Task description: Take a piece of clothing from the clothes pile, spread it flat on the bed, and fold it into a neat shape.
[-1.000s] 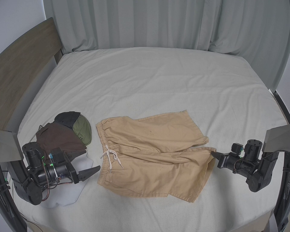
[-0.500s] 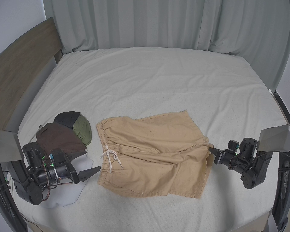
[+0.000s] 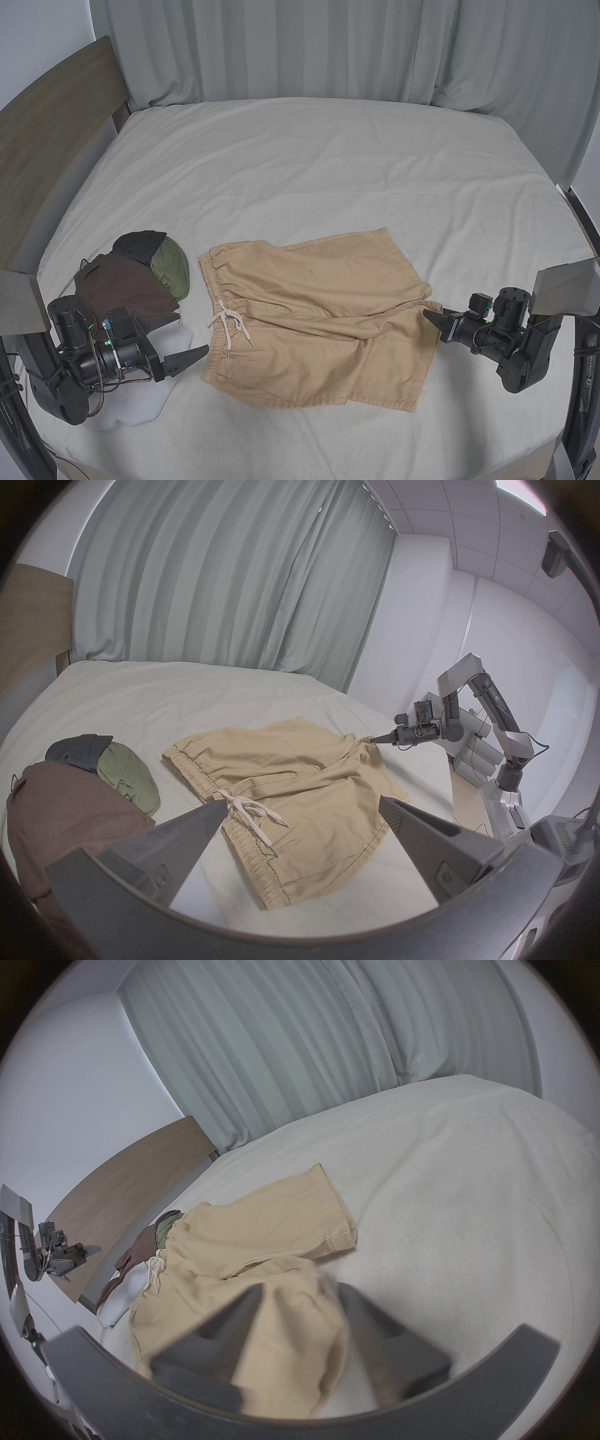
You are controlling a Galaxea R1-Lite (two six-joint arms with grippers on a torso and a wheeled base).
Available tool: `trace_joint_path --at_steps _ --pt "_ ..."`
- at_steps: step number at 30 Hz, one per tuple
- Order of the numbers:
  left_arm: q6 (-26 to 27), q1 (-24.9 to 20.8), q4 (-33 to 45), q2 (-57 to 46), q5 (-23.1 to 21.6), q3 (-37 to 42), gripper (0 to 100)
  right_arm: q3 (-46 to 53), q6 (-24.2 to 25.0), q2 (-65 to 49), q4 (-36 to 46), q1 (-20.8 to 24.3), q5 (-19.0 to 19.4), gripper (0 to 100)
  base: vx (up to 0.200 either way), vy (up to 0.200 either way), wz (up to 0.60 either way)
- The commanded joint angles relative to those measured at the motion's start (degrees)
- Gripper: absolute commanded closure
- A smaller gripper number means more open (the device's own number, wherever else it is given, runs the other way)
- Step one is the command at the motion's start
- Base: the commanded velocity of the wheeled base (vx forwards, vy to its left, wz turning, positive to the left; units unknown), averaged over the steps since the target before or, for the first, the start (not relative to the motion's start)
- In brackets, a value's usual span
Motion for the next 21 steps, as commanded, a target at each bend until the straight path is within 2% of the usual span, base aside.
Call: trace_joint_path --at_steps 1,12,21 --pt "0.0 0.1 -0.1 0.1 0.0 0.0 0 2.7 0.0 -3.3 0.1 0.4 0.2 0 0.0 0.0 0.0" --pt "0.0 -0.1 0.0 0.9 0.0 1.3 0 12.6 -2.0 -8.1 0.3 2.9 0.5 0 0.0 0.0 0.0" --pt "-1.0 0.2 0.0 6.0 0.0 1.2 0 13.3 -3.0 -9.4 0.3 5.3 1.5 0 0.0 0.0 0.0"
